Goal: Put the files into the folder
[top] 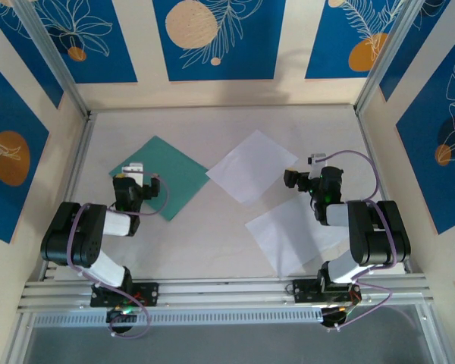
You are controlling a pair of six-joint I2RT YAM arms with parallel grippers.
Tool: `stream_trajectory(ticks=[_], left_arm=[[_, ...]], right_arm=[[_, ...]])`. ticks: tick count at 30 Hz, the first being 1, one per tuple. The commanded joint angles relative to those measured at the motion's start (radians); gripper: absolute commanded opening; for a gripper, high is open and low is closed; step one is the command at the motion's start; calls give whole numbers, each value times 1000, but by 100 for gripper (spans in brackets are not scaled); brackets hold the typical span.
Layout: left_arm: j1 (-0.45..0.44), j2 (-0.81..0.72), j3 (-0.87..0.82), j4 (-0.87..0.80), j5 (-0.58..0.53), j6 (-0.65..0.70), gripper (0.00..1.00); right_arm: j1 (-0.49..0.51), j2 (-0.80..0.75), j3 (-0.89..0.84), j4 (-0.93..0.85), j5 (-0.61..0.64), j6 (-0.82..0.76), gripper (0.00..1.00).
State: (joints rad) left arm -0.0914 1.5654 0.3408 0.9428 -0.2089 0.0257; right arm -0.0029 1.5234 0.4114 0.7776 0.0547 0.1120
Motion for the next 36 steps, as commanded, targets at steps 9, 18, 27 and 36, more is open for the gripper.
stream_trajectory(ticks=[9, 18, 27, 36], left_arm=[[10, -5, 8, 38, 20, -8, 100], [9, -86, -44, 71, 7, -12, 100], [-61, -399, 234, -655, -97, -246, 100], [-358, -164, 596, -991, 41, -410, 100]], right_arm=[[-8, -4, 5, 25, -18, -15, 99], [-22, -103, 38, -113, -63, -10, 99], [-21, -388, 171, -525, -214, 187, 99], [85, -418, 343, -829, -389, 519, 99]])
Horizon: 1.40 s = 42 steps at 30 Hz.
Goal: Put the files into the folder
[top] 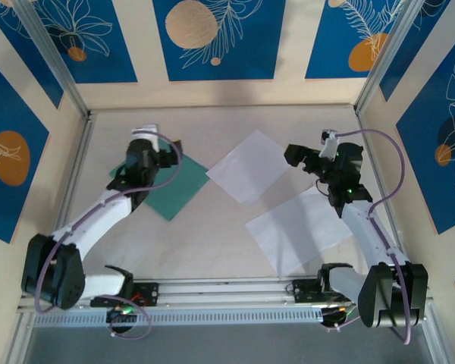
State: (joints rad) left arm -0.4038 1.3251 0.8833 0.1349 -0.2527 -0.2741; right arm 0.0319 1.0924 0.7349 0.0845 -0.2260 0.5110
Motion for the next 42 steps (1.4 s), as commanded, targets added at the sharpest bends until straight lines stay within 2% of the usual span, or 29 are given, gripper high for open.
stream_trajectory(ticks=[1, 3, 7, 12, 16, 19, 27, 33, 42], left_arm=[[-67, 116, 84, -201, 109, -141, 100], [-97, 191, 136, -237, 148, -190, 100], [-103, 319, 183, -254, 251, -297, 100], [-98, 412, 204, -281, 308, -325, 100], [-65, 384, 108, -201, 344, -337, 100], [-28, 395, 63, -165, 430, -365, 100], [-20, 391, -18, -187, 503, -361, 100], [-17, 347, -78, -293, 501, -304, 100], [-16, 196, -149, -490, 509, -190, 99]], right_arm=[[79, 17, 20, -137, -105, 127, 99], [130, 27, 28, -156, -89, 133, 99], [228, 60, 26, -165, -51, 142, 99], [294, 124, 17, -161, 13, 185, 99], [312, 178, 21, -160, 34, 238, 100], [316, 219, 27, -152, 40, 267, 100], [330, 376, 107, -166, 28, 327, 99], [349, 480, 171, -166, 16, 348, 99], [386, 611, 260, -167, -5, 365, 97]])
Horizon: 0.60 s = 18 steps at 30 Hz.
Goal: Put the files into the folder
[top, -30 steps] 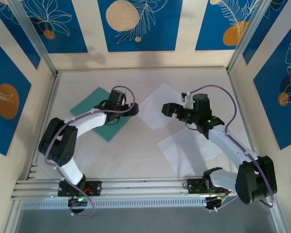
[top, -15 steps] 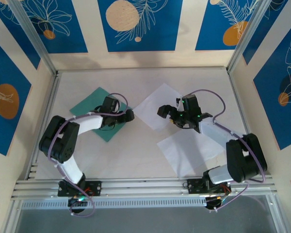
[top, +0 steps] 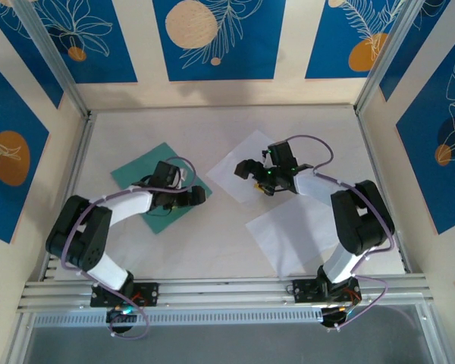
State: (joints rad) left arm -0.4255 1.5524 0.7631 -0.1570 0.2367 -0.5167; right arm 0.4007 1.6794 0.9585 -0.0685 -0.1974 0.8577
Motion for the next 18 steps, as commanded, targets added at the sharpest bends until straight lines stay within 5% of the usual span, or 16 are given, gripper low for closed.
stream_trajectory(ticks=[1, 10, 18], left_arm=[[5, -51, -26, -244, 5, 65, 99], [46, -193, 19, -412, -138, 71, 99], [224, -254, 25, -351, -360, 27, 100]], right_arm=[[25, 31, 45, -14, -36, 20, 96], [82, 39, 67, -7, -59, 20, 95], [131, -30, 0, 63, -102, 11, 93]])
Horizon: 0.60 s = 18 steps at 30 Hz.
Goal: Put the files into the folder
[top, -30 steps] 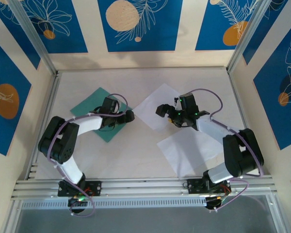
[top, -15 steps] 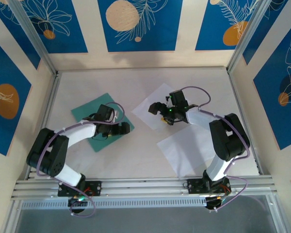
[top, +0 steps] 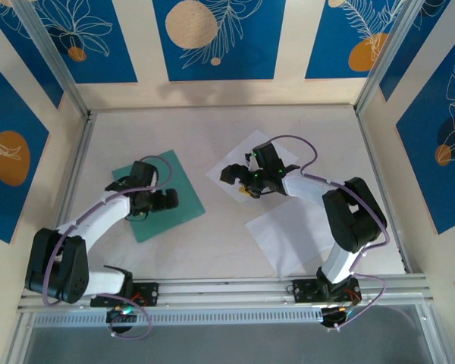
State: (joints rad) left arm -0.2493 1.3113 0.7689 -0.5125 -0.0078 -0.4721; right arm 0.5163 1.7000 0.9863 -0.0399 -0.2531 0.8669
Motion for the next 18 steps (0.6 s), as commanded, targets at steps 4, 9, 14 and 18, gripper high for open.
stream_trajectory(ticks=[4, 9, 14, 18], left_arm=[[165, 16, 3, 66, -83, -43, 100], [265, 79, 0, 125, -16, -34, 100], [339, 144, 3, 187, 99, -3, 100], [362, 189, 20, 223, 193, 32, 100]], right_arm=[[38, -63, -55, 74, -77, 3, 91], [74, -39, -57, 128, -113, 3, 90], [122, 48, 26, 122, -138, 2, 87], [163, 128, 102, 129, -160, 3, 85]])
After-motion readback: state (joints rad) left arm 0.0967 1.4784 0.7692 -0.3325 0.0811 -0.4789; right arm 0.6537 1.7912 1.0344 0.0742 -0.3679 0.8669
